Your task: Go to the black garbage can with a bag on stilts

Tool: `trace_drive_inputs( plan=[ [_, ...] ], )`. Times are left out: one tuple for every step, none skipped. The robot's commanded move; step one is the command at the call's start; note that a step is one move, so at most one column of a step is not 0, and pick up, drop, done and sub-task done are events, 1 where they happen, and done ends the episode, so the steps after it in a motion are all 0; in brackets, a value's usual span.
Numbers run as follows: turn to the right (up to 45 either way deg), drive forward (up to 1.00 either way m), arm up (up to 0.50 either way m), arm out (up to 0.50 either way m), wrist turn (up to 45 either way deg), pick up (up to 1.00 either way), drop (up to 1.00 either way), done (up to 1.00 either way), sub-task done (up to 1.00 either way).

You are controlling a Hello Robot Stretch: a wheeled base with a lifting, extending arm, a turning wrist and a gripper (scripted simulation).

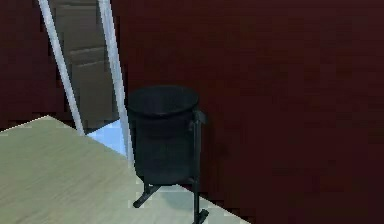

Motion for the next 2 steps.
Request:
trace_drive_inputs(
  plan=[
    [24.0,0.0,0.0,0.0,0.0,0.0,0.0,0.0,0.0],
    [0.0,0.1,0.0,0.0,0.0,0.0,0.0,0.0,0.0]
  ],
)
